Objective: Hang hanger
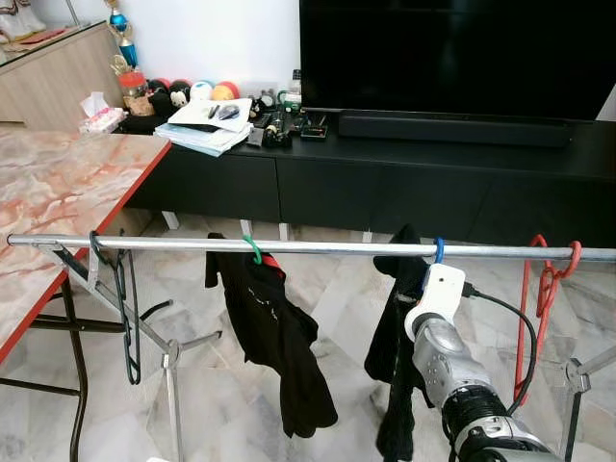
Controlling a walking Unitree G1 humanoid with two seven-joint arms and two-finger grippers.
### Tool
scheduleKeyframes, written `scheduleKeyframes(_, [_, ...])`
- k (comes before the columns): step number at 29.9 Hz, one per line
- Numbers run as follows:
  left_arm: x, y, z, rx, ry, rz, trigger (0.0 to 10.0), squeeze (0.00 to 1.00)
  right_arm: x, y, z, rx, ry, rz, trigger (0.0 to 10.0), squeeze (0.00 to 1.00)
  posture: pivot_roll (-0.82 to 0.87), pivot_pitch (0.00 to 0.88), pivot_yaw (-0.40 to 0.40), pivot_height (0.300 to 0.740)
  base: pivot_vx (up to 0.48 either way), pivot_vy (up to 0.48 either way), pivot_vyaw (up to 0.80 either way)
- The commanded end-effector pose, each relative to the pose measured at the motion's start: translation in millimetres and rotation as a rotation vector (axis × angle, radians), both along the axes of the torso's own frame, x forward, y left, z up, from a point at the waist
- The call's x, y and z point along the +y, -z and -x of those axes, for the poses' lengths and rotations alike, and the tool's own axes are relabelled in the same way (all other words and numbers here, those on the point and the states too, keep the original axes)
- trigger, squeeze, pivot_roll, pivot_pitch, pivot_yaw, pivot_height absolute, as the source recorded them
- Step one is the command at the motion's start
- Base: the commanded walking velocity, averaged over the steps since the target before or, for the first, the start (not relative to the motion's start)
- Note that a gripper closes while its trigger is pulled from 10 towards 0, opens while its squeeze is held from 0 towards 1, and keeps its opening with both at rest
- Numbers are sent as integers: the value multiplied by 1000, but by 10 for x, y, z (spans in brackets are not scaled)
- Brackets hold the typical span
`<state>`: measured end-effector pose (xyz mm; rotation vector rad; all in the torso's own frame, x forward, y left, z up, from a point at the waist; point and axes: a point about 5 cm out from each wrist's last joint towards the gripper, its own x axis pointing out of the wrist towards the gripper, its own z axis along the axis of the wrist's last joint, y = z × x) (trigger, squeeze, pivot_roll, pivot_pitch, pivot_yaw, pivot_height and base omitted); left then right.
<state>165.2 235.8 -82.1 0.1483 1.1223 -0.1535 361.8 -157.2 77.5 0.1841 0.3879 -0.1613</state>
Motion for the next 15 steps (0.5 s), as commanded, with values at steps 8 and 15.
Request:
scheduleKeyframes(8, [53, 11, 55, 25, 9, -20, 10000, 0, -14, 24, 2, 17, 19, 4, 0, 0, 83, 58, 70, 740, 0, 0, 0])
scheduleKeyframes(15, [52, 11, 57, 26, 9, -19, 10000, 0, -2, 21, -3, 13, 15, -7, 0, 0, 83, 57, 69, 740, 0, 0, 0])
